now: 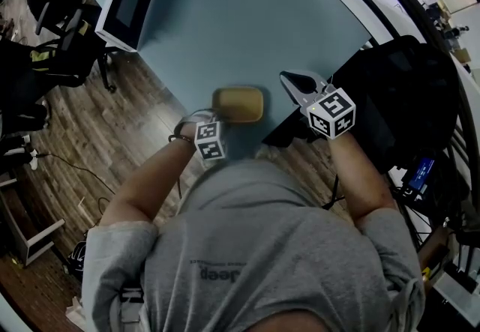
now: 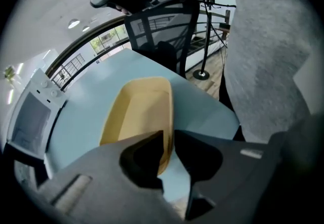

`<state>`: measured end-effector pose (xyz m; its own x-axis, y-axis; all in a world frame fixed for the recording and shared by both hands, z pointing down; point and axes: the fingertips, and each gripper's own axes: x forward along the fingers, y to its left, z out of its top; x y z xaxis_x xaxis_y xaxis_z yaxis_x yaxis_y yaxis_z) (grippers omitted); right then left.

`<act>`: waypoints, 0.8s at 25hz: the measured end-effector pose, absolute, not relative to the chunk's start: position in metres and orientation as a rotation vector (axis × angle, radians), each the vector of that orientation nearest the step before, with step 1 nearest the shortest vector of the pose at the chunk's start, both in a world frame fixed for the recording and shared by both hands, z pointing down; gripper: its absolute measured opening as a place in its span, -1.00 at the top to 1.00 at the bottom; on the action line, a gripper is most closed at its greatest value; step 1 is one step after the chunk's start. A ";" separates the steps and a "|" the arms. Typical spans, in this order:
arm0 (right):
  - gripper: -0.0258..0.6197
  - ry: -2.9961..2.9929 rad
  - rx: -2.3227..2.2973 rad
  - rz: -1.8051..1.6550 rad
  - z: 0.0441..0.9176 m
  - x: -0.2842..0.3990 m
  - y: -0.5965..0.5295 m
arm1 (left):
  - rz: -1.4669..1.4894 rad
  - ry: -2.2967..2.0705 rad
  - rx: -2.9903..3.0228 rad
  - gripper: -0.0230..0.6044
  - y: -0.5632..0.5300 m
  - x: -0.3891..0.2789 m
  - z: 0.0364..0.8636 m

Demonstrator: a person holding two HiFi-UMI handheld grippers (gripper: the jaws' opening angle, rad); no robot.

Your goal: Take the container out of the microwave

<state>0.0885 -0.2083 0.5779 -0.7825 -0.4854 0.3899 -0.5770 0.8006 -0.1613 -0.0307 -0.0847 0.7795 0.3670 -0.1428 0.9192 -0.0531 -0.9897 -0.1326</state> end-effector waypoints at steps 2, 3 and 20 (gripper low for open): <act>0.91 -2.663 0.812 0.388 0.574 0.088 -0.207 | -1.658 0.228 -2.581 0.67 -0.087 -0.028 0.766; 0.91 -2.665 0.813 0.385 0.571 0.087 -0.207 | -1.627 0.254 -2.602 0.67 -0.089 -0.027 0.759; 0.91 -2.709 0.853 0.308 0.513 0.084 -0.200 | -1.140 0.699 -2.801 0.85 -0.128 -0.047 0.610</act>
